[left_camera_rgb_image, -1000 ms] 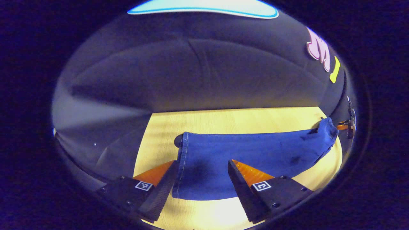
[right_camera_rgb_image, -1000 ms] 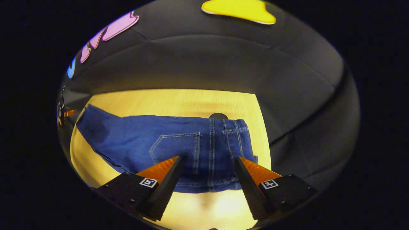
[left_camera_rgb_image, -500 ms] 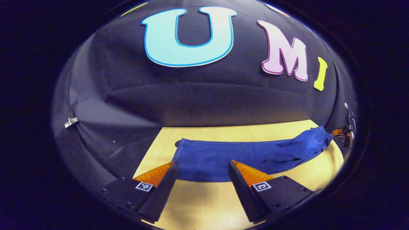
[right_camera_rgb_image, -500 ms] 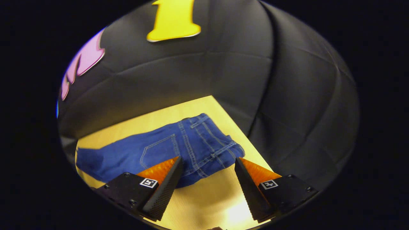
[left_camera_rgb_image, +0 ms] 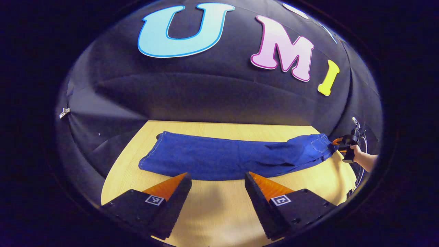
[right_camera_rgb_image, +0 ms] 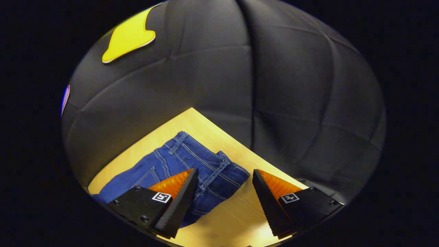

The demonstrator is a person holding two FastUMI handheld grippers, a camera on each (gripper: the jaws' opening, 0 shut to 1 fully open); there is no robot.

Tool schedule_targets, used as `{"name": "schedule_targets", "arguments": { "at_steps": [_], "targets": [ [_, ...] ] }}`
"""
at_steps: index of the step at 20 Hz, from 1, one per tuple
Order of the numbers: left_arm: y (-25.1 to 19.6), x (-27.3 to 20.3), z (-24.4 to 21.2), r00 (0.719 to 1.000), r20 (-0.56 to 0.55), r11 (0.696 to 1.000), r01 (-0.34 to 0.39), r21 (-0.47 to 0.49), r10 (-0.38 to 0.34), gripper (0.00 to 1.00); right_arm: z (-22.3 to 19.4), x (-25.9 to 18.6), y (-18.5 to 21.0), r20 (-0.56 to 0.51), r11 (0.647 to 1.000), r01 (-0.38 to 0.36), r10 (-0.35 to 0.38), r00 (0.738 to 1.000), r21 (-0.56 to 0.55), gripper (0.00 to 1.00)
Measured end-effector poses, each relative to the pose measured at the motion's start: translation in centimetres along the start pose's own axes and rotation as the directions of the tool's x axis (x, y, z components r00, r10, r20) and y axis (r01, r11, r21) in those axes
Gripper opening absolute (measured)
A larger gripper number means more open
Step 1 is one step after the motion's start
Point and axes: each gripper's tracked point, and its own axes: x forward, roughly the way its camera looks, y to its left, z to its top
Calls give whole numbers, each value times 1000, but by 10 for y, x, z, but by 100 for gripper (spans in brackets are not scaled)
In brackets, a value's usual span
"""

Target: Grasp the waist and the cuffs of the jeans and fold them to make the two legs overlap; first hold the waist and fold one-third of the jeans toward the cuffs, then hold the cuffs and fold the remaining one-third in the same direction to finish folding.

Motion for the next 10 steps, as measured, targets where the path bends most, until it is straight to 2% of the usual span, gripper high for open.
{"name": "schedule_targets", "arguments": {
  "at_steps": [1, 4, 5, 6, 10],
  "targets": [
    [-4, 2, 2, 1000, 1, 1000, 8, -2, -8, 97, -1, 1, -1, -5, 1000, -1, 1, 1000, -5, 99],
    [-15, 10, 1, 999, -4, 999, 35, -18, -35, 97, 2, -2, 0, 9, 1000, -4, 4, 1000, -16, 99],
    [-18, 12, -2, 999, -9, 999, 42, -27, -43, 97, 4, -2, -1, 26, 1000, 2, -1, 1000, -26, 81],
    [-21, 14, -4, 999, -13, 998, 47, -38, -48, 97, 2, 0, 1, 26, 1000, -8, 9, 1000, -28, 80],
    [-29, 20, -10, 998, -26, 997, 60, -49, -62, 97, -4, 9, 18, 42, 999, -46, 47, 998, -27, 51]
  ]
}}
